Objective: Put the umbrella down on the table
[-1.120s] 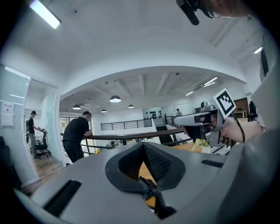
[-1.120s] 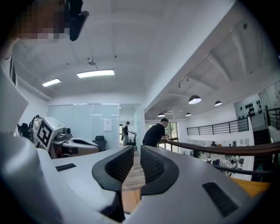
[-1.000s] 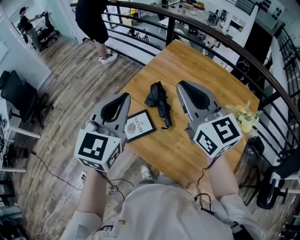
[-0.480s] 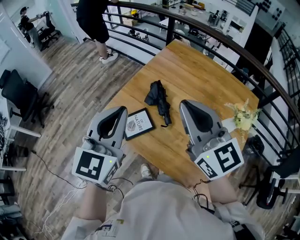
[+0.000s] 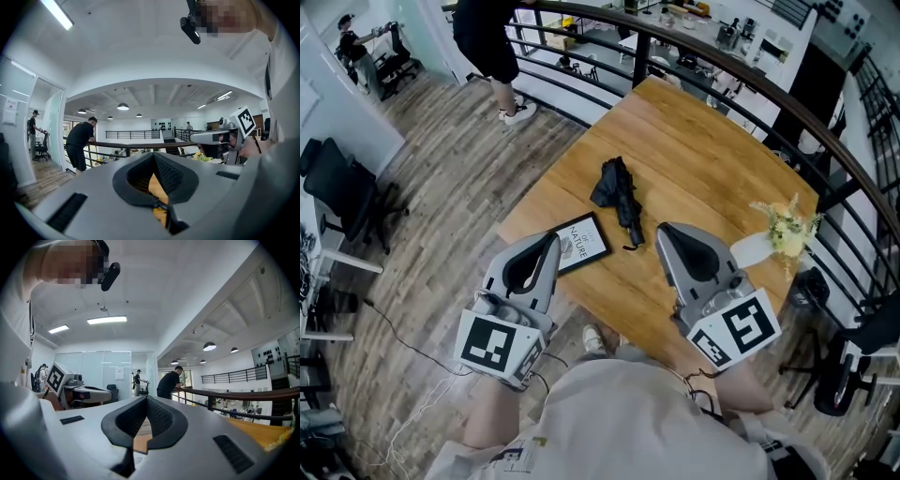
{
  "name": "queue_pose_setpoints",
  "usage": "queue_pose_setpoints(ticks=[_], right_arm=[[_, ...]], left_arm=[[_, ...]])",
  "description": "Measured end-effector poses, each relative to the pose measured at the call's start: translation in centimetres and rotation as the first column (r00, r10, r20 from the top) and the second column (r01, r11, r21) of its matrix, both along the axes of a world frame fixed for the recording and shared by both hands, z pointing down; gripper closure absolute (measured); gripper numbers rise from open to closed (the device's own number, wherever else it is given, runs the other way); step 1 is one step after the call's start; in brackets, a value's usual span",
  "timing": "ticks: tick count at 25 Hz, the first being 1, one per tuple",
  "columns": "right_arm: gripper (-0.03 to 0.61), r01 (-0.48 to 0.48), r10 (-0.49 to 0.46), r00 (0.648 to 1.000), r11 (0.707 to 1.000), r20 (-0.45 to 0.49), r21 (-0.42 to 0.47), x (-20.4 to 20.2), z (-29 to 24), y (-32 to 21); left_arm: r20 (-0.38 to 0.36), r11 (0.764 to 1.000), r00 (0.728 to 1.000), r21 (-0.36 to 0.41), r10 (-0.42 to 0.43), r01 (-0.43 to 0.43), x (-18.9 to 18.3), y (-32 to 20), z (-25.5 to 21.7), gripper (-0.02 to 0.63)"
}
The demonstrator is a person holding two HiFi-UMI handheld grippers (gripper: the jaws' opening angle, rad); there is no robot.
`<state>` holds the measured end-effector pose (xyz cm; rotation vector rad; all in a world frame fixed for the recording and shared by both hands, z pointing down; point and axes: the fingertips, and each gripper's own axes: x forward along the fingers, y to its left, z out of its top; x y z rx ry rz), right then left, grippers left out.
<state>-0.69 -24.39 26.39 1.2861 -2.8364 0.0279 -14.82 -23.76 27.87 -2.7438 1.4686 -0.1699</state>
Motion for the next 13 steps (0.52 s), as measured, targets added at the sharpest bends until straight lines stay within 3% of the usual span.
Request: queue_pose_setpoints(ticks=[13], right_arm=[[0.551,0.001,-0.001,1.000,0.999,-0.013,0.033,-0.1,-1.1,0.1]], left_arm=[[0.055,0.999,0.997,0.019,-0.047,0.046,-1.1,0.5,0.1,0.597]])
